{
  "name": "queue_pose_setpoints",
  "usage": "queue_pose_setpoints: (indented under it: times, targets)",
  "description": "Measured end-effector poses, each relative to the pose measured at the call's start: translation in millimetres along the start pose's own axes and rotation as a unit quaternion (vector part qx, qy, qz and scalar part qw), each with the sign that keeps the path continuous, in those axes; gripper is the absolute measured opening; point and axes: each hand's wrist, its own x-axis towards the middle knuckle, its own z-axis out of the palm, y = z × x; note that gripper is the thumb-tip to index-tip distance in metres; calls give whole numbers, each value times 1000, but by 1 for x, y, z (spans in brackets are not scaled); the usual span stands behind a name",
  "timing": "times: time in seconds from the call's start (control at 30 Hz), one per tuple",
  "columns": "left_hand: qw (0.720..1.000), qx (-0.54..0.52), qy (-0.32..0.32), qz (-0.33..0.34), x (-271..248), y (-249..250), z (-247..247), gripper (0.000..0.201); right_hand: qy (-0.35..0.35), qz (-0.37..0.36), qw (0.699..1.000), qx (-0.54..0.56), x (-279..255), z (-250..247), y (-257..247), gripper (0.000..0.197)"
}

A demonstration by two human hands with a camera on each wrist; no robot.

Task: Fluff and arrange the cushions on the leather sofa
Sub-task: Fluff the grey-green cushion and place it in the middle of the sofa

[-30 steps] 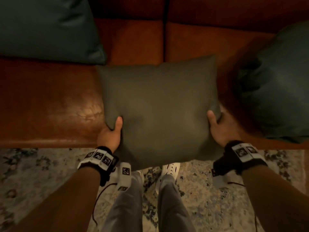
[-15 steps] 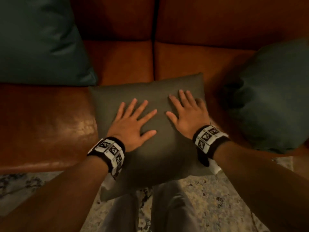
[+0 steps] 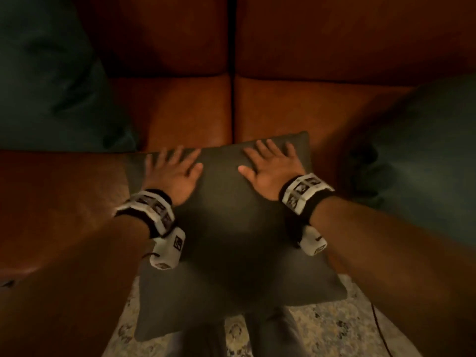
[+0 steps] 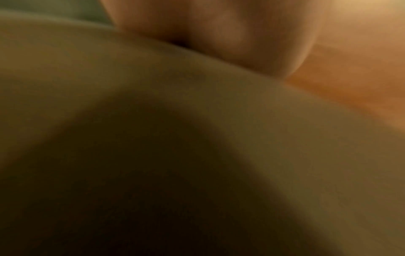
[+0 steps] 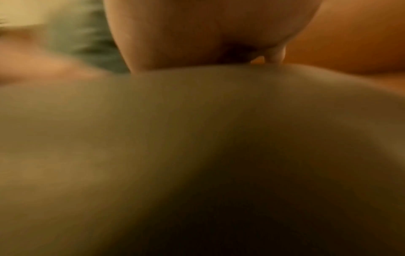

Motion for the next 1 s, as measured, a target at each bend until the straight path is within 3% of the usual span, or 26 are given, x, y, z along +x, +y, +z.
queue_pose_setpoints:
  times: [0.1, 0.23, 0.27, 0.33, 0.37, 0.4, 0.47, 0.53, 0.63, 0.7, 0.77, 0.87, 0.93, 1.0]
  targets:
    - [990, -45, -60, -117, -2, -49, -10, 74, -31, 59, 998, 3, 3, -3, 44, 70]
    - [967, -117, -15, -224, -29, -34, -34, 70, -66, 73, 995, 19, 0, -4, 59, 69]
    - [975, -103, 31, -193, -34, -19, -35, 74, -74, 72, 994, 26, 0, -4, 58, 69]
    - [994, -31, 104, -22, -59, 29, -32, 83, -89, 76, 992, 41, 1, -5, 57, 69]
    - [994, -4, 95, 61, -73, 53, -22, 90, -95, 77, 992, 43, 1, -8, 56, 69]
    - [993, 22, 55, 104, -85, 73, -9, 98, -95, 76, 992, 43, 1, -13, 53, 68]
    - [994, 53, -11, 97, -92, 91, 15, 108, -57, 51, 996, 43, 0, -25, 39, 66]
    - [995, 58, -11, 78, -81, 89, 27, 109, 17, -15, 999, 27, 0, -31, 19, 67]
    - [994, 69, -1, 90, -75, 82, 31, 109, 13, -84, 996, -19, 0, -14, 5, 73]
    - [993, 68, -1, 98, -73, 83, 30, 108, 11, -46, 999, -5, 2, 6, 24, 76]
    - [994, 59, -7, 92, -71, 86, 27, 107, 14, 38, 998, 48, 3, 17, 55, 78]
    - [994, 57, -15, 90, -69, 88, 28, 106, -1, 130, 988, 83, -2, 13, 83, 79]
    - [994, 61, -18, 89, -68, 85, 30, 107, 24, 123, 986, 113, -9, 2, 64, 77]
    - [994, 63, -22, 92, -68, 81, 31, 107, 53, 45, 993, 91, -22, 5, 28, 75]
